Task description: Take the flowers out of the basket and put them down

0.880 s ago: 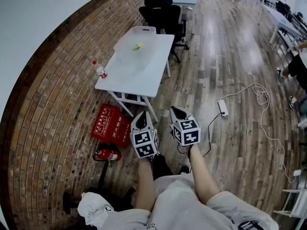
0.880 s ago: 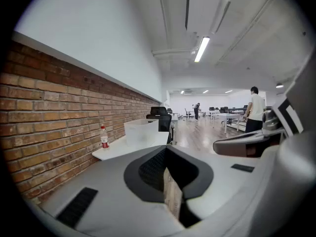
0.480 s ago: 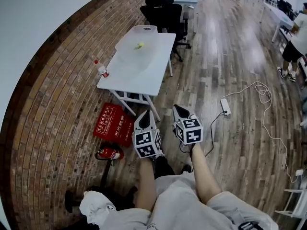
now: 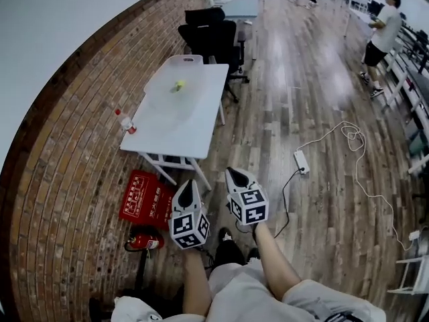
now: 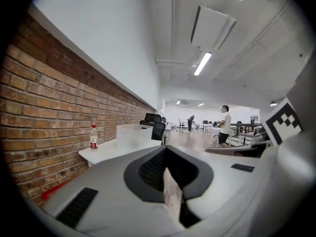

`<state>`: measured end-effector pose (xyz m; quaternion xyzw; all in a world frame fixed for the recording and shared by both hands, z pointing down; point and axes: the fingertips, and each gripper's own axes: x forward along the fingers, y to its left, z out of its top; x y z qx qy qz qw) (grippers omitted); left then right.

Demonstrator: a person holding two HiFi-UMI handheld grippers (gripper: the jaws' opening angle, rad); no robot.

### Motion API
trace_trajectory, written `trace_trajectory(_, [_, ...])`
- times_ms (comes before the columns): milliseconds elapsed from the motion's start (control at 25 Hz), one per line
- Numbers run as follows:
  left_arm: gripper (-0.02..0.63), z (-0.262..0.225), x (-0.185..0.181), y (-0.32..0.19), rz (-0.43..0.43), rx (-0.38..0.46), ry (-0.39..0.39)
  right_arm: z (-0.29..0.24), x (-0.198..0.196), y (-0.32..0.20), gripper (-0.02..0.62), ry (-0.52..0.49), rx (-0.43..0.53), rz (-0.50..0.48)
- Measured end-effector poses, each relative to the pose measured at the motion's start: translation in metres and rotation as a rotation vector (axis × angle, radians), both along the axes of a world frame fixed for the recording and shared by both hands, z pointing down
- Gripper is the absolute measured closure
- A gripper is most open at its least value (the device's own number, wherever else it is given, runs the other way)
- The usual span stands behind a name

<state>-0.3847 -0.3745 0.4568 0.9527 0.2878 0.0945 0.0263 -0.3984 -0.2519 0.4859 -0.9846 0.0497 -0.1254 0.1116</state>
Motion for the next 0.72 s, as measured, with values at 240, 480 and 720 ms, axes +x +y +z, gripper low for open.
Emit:
trace_trajectory(240, [0.588, -0.002, 0.036, -0.003, -0.049, -0.046, -0.002, 0.004, 0.022, 0.018, 0.575, -0.020, 0.023, 0.027])
trace_trajectory(480, [0.589, -0.025, 0.101, -0.008, -0.013, -0.129, 0.025, -0.005, 0.079, 0.009, 0.575, -0.019, 0.051, 0.030])
trace_trajectory(720, [0.589, -0.037, 0.156, -0.003, 0.031, -0.167, 0.035, -0.021, 0.129, 0.012, 0.575, 0.014, 0.081, 0.034])
